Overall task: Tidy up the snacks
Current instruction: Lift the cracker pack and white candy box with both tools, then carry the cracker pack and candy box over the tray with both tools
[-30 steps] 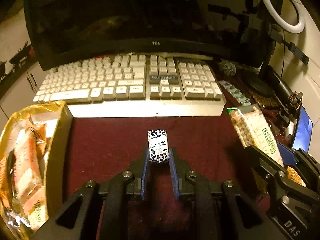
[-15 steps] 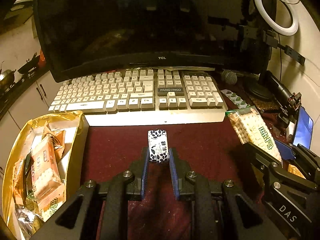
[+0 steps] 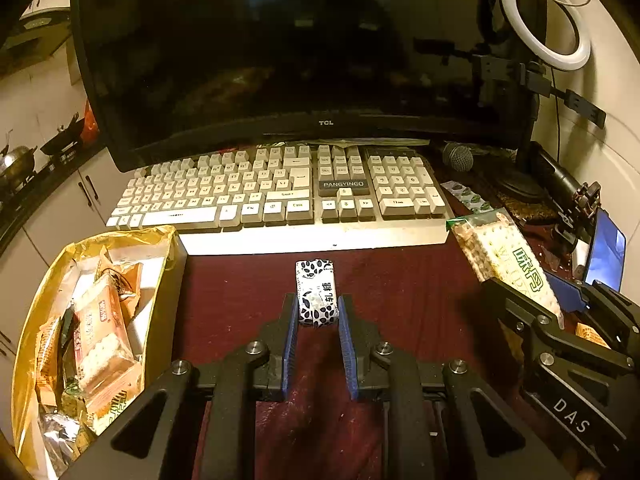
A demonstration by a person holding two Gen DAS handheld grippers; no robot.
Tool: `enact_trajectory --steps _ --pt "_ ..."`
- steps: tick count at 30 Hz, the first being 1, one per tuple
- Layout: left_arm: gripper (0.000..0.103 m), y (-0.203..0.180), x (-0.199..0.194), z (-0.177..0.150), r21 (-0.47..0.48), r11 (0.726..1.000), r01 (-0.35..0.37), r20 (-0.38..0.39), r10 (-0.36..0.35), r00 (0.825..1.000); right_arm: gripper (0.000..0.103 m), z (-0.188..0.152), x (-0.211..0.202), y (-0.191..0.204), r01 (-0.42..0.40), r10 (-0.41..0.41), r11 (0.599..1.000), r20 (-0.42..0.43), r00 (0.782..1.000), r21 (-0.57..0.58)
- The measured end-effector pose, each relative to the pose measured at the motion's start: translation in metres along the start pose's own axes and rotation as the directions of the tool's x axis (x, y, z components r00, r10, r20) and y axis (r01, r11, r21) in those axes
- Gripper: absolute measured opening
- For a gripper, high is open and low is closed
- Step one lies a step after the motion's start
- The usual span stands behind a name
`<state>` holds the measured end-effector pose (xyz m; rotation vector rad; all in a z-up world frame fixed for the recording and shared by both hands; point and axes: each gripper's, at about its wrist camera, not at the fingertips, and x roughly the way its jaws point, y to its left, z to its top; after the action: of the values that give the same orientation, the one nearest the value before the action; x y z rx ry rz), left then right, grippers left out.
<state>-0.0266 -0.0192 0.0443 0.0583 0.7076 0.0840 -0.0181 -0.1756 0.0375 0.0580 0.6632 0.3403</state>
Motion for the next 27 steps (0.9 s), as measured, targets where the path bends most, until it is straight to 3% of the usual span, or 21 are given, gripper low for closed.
enact_trajectory --steps 27 --pt "0.020 0.016 -0.022 -0.003 -0.011 0.999 -0.045 0.058 0.045 0.997 0.046 0.001 -0.016 0.013 -0.057 0.057 0.998 0.015 0.998 -0.007"
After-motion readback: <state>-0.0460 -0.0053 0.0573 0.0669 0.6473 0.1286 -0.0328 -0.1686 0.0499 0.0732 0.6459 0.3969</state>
